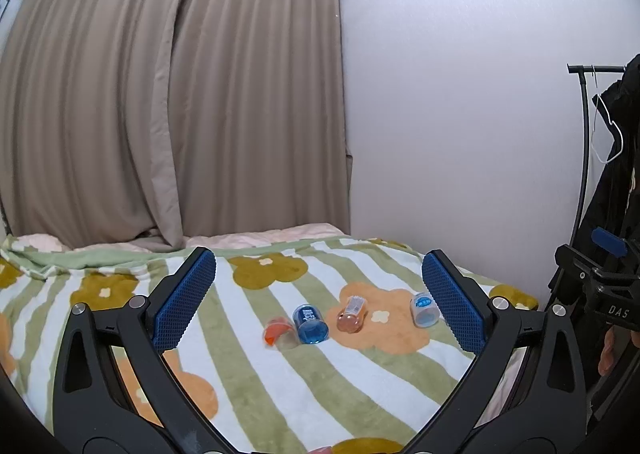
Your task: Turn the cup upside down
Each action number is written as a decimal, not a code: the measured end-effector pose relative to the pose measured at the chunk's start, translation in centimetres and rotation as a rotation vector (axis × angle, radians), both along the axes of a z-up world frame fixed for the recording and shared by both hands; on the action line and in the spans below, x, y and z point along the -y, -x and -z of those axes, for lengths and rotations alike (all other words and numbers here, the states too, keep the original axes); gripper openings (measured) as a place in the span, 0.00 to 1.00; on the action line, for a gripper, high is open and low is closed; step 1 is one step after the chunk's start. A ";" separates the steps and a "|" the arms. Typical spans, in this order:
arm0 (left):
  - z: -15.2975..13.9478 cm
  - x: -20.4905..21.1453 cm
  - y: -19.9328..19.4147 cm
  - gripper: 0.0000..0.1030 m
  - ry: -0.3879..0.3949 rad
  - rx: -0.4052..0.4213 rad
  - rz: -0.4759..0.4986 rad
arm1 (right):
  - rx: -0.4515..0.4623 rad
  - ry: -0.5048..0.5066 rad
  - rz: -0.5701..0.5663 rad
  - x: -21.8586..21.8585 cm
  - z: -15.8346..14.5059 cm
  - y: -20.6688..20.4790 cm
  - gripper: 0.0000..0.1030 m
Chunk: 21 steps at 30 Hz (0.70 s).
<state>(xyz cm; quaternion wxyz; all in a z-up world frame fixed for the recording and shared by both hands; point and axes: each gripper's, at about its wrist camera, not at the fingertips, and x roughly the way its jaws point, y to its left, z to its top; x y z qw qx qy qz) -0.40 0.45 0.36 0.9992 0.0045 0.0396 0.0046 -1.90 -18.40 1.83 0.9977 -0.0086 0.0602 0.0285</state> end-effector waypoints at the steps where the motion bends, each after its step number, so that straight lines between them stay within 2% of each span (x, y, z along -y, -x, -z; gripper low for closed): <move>1: 0.0 -0.1 0.0 1.00 0.000 -0.001 0.000 | 0.001 -0.003 -0.002 0.2 0.3 -0.1 1.00; 21: -0.3 0.5 -0.4 1.00 0.012 -0.007 0.009 | 0.019 0.002 0.019 0.7 0.3 0.0 1.00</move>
